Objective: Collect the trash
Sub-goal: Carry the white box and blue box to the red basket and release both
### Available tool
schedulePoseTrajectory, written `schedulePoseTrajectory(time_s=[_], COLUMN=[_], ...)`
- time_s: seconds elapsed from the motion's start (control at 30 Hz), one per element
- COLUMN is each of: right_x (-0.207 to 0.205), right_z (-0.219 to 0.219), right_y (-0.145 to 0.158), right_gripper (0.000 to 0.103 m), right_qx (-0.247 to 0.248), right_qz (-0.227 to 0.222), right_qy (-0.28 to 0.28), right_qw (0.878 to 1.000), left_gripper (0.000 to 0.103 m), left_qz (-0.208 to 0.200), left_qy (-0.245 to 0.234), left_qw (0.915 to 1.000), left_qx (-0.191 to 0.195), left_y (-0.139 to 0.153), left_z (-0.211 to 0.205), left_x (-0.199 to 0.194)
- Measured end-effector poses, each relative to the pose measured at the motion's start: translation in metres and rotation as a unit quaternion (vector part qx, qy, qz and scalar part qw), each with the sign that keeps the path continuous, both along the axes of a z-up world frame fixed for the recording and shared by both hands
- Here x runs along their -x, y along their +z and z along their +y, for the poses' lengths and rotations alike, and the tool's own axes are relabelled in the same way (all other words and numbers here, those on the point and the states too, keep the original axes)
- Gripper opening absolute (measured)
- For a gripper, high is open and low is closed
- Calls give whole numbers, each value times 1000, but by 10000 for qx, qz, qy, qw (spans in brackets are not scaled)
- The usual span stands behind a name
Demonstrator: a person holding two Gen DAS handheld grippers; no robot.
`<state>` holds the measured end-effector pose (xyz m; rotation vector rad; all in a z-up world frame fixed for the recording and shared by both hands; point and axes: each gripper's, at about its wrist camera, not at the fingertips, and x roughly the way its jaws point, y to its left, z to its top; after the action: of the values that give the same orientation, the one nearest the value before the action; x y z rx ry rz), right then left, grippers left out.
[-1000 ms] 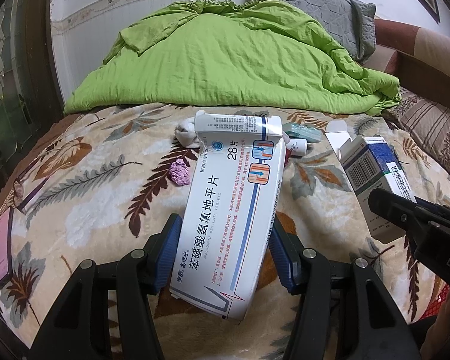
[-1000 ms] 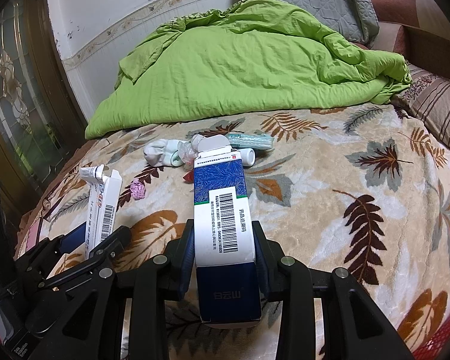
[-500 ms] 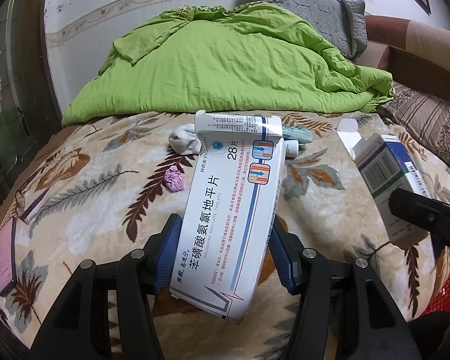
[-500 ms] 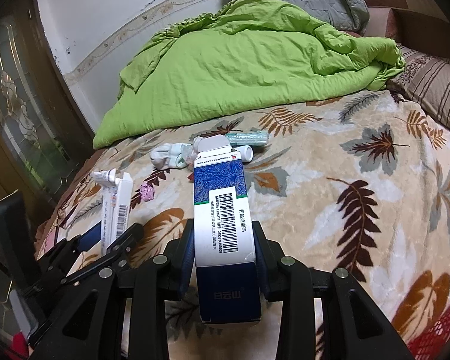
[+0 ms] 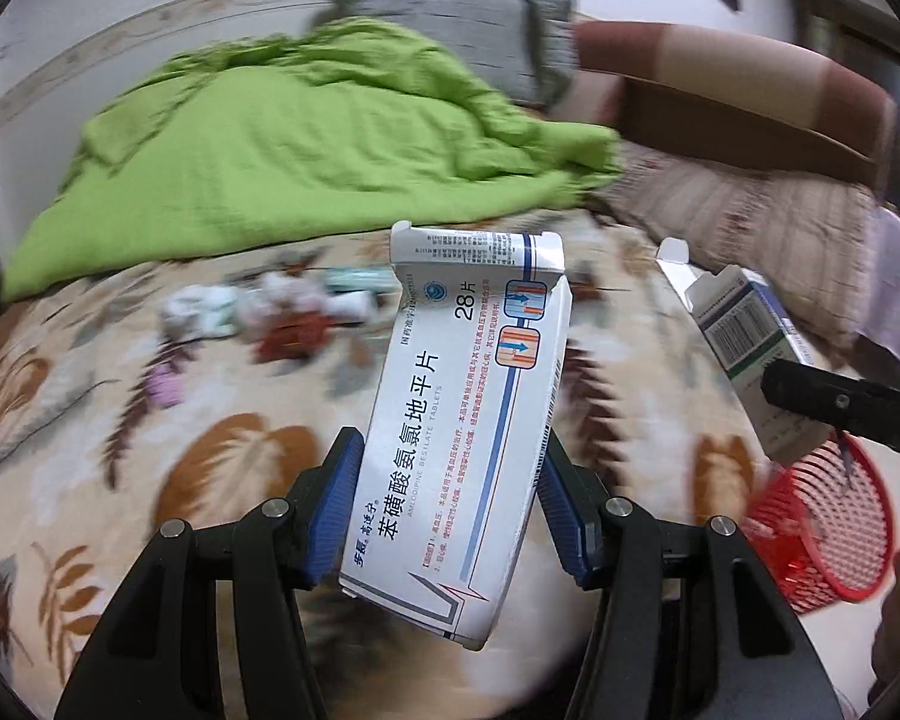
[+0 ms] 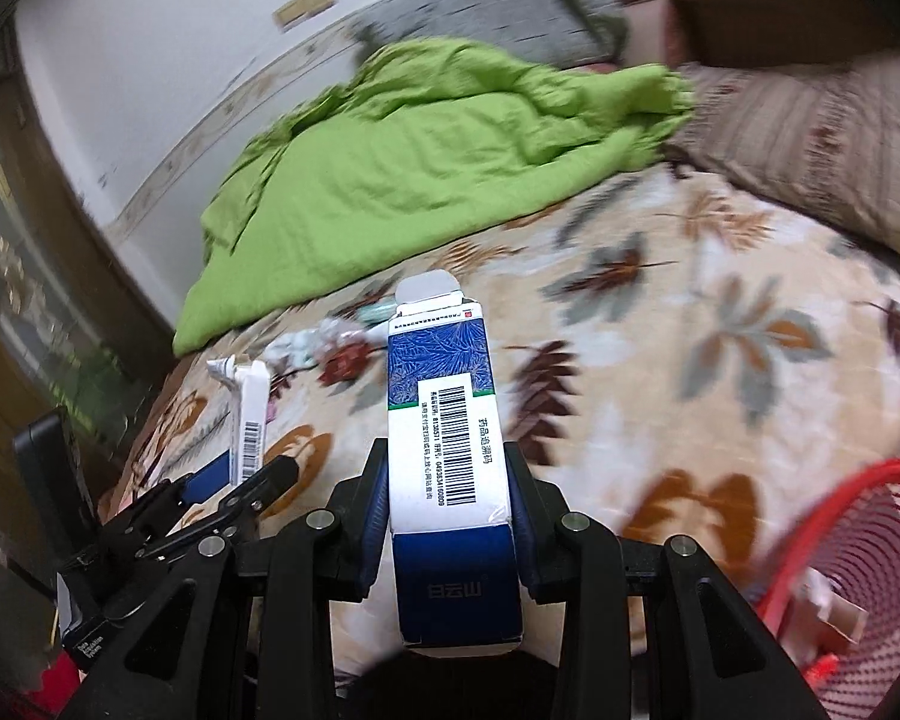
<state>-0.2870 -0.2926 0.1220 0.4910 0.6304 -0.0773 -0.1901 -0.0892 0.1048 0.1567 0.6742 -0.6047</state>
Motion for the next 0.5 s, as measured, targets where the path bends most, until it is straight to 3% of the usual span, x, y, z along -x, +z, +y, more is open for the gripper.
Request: schedulePoseTrajectory(time_s=[0.23,0.37,0.5], right_x=[74,116,145], right_z=[-64,-97,-119], right_y=[-3,-14,-25], right_gripper=[38,38,38], right_qx=[-26,-100,-226], right_qz=[269,477,633], right_qy=[-817,-1338,-1716], right_qw=[9963,9898,9829], left_gripper=[56,56,56], left_qz=[270,500,987], left_qy=[-1185,-1912,-2455], left_qw=[9926,9802,9643], left_qx=[83,80,57], left_y=[15,15,7], left_z=[-69,-113,-159], left_x=[45,72,90])
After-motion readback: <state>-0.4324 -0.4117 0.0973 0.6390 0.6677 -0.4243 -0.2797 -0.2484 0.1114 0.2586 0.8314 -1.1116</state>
